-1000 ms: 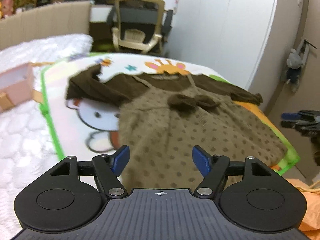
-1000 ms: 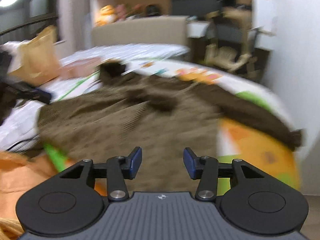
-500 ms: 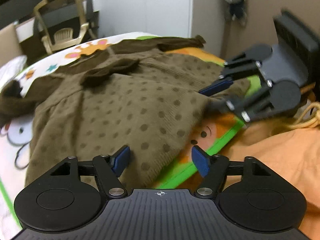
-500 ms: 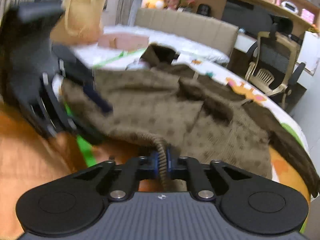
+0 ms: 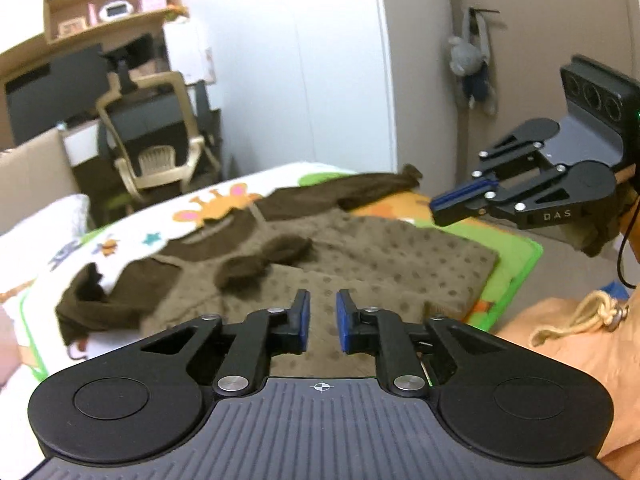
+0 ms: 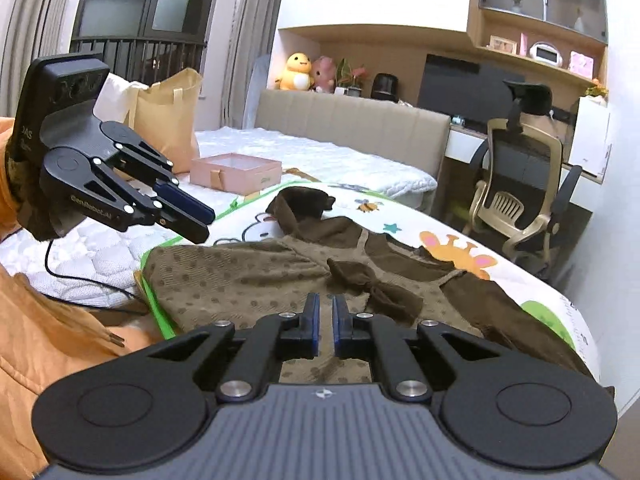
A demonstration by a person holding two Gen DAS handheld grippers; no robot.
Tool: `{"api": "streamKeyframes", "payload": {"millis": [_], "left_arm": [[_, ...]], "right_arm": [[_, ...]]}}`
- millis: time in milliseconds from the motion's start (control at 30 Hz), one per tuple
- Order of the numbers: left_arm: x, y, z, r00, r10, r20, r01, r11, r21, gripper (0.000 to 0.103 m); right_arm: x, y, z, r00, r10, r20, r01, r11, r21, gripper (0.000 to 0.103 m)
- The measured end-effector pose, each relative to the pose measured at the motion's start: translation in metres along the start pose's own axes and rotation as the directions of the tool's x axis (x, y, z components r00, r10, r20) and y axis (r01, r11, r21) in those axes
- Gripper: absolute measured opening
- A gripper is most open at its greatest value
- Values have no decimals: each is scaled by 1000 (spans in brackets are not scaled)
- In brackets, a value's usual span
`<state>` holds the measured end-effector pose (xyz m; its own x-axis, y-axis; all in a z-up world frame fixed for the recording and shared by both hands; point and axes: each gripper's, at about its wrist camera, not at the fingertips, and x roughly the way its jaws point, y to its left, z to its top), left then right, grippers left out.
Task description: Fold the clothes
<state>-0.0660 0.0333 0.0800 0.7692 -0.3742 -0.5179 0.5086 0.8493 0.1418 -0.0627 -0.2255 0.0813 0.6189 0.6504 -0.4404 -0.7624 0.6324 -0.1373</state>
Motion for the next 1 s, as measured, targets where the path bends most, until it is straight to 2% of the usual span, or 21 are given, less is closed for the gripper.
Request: {"api": "streamKeyframes", "payload": {"millis": [33, 67, 100, 167, 267, 367, 400, 433, 467, 500, 567, 633, 767, 833, 1000], "left_arm": [[1, 0, 0, 1000, 1, -5, -1, 1000, -5, 24], [4, 0, -1, 1000, -7, -16, 7, 1000, -8, 30], [7, 0, -3, 999, -16, -29, 16, 1000, -11, 34], [16, -4, -10, 997, -40, -66, 39, 999, -10, 48], [37, -10, -23, 986, -84, -141, 81, 996, -24, 52], [56, -15, -35, 973, -111, -200, 105, 994, -42, 54], [63, -17, -38, 969, -116, -219, 108, 993, -47, 55], [68, -18, -42, 966, -120, -230, 111, 993, -49, 57], [72, -19, -45, 963, -124, -240, 115, 992, -50, 58], [76, -20, -47, 961, -127, -246, 117, 992, -53, 60], [79, -20, -50, 959, -130, -253, 119, 991, -58, 65], [77, -18, -50, 959, -126, -252, 115, 992, -58, 71], [70, -13, -49, 964, -100, -246, 89, 995, -55, 75], [65, -7, -50, 967, -68, -247, 56, 997, -52, 75], [52, 16, -52, 966, 16, -259, -33, 998, -60, 79]], "right_arm": [[4, 1, -3, 1000, 9, -19, -9, 1000, -6, 23], [9, 3, -6, 999, 21, -38, -22, 1000, -9, 36], [14, 6, -11, 998, 36, -59, -36, 999, -11, 40], [26, 11, -20, 993, 66, -100, -67, 998, -4, 40], [46, 19, -33, 983, 77, -165, -79, 997, -5, 41], [68, 25, -50, 972, 27, -232, -36, 999, -37, 42], [73, 25, -55, 970, 17, -244, -27, 999, -38, 39], [76, 23, -57, 969, 12, -245, -18, 1000, -24, 32], [76, 19, -57, 972, 11, -236, -11, 1000, 0, 14], [72, 13, -53, 976, 16, -219, -9, 999, 35, 7], [58, 0, -40, 986, 43, -160, -25, 994, 110, 4], [41, -4, -29, 991, 74, -116, -58, 990, 131, 4], [21, 5, -27, 979, 146, -142, -132, 986, 101, 4], [15, 9, -33, 973, 163, -165, -152, 985, 77, 6], [11, -1, -36, 982, 104, -160, -88, 991, 103, 30]]}}
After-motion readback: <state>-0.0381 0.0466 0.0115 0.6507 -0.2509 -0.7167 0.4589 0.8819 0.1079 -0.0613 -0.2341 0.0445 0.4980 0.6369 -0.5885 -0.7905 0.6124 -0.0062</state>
